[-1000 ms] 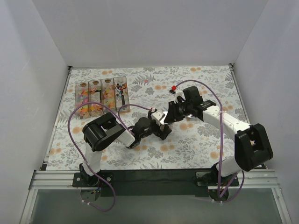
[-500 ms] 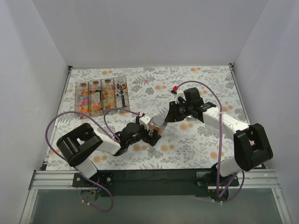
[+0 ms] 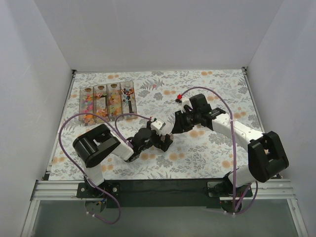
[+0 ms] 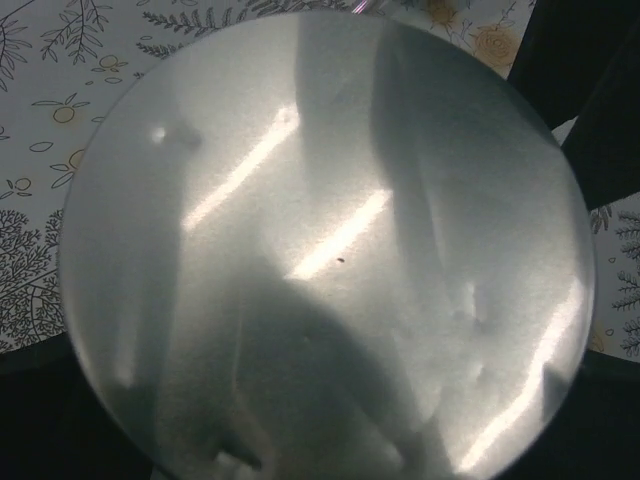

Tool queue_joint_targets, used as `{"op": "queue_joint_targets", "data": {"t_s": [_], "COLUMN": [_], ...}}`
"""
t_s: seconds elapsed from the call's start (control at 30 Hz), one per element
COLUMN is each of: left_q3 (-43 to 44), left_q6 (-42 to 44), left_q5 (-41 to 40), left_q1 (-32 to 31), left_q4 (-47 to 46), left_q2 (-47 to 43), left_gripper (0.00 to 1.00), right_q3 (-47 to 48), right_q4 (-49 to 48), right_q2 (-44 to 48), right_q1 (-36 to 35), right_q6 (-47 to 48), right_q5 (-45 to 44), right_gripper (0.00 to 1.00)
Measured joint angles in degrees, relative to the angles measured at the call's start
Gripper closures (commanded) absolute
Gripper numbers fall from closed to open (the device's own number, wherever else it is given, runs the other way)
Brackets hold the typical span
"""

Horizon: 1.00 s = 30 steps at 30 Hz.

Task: Pack the candies
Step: Screw the bottle lid onto the packing bottle.

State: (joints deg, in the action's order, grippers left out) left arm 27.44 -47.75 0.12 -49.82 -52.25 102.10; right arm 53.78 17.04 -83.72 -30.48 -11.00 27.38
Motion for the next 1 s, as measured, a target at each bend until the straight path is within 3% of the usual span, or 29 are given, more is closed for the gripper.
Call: {"op": "queue_joint_targets", "data": {"t_s": [0.4,0.67,1.0], "left_q3": [0.50,0.50,-1.95], "left_q6": [1.51,2.05,3.56], "left_q5": [0.70,0.96,-0.85], "left_q1": [0.20,0.22,-0.09], "left_q4": [-2.38,-2.56,-3.41], "left_q2": [1.86,1.97,0.48], "left_gripper": [0.02,0.02,0.02], "right_q3": [4.96,5.05,-1.64], "right_q4": [-0.90,-6.27,-18.16], "right_q2": [1.68,-4.31,-6.64], "right_q1": [-2.16,-3.50,-3.28], "right_q6": [-1.86,-3.26,-8.70], "right_q5": [-5.79,7.30,14.95], "right_gripper": [0.62,0.61,0.61]}}
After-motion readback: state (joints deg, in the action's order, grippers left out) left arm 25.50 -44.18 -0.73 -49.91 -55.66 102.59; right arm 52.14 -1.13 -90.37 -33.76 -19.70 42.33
